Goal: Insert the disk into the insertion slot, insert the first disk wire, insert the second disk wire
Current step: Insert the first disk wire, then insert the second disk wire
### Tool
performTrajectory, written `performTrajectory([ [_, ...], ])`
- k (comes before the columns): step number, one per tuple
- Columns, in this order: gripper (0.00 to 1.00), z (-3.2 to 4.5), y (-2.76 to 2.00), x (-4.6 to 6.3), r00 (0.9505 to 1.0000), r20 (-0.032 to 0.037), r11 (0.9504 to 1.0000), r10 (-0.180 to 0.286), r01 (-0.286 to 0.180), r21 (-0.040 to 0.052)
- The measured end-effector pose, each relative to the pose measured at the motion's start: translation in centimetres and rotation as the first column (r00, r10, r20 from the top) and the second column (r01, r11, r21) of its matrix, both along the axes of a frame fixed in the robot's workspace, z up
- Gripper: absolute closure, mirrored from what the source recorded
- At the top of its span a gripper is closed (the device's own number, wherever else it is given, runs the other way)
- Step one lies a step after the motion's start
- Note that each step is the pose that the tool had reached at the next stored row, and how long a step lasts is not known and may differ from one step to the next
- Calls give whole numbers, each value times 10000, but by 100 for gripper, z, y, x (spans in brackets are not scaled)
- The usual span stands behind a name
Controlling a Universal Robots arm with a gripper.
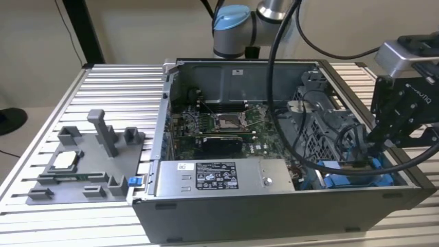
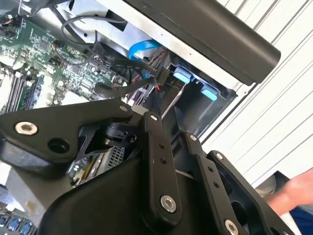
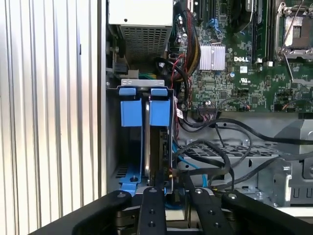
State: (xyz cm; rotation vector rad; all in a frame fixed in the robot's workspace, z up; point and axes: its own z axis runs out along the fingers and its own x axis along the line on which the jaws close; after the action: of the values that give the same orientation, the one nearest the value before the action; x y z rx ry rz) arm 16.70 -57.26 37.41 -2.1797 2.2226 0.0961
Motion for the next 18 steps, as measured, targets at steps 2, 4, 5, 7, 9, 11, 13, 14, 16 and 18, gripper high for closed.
performTrajectory([
  [2,0,-2,1,73,10000,-41,10000,1,-1,-1],
  [4,0,-8,1,150,9999,-102,10000,1,-1,-1],
  [5,0,-11,1,186,9999,-135,10000,1,-1,0],
  [7,0,-20,1,242,9998,-206,10000,1,-1,-1],
  [9,100,-34,2,292,9995,-306,10000,0,0,-1],
  [11,100,-47,3,332,9990,-436,10000,1,-1,0],
  [13,100,-58,3,356,9984,-557,10000,1,-1,0],
  [14,0,-64,4,362,9982,-608,10000,1,-1,2],
  [16,0,-76,3,368,9974,-721,10000,0,0,0],
  [18,0,-92,3,375,9966,-820,10000,-4,4,-2],
])
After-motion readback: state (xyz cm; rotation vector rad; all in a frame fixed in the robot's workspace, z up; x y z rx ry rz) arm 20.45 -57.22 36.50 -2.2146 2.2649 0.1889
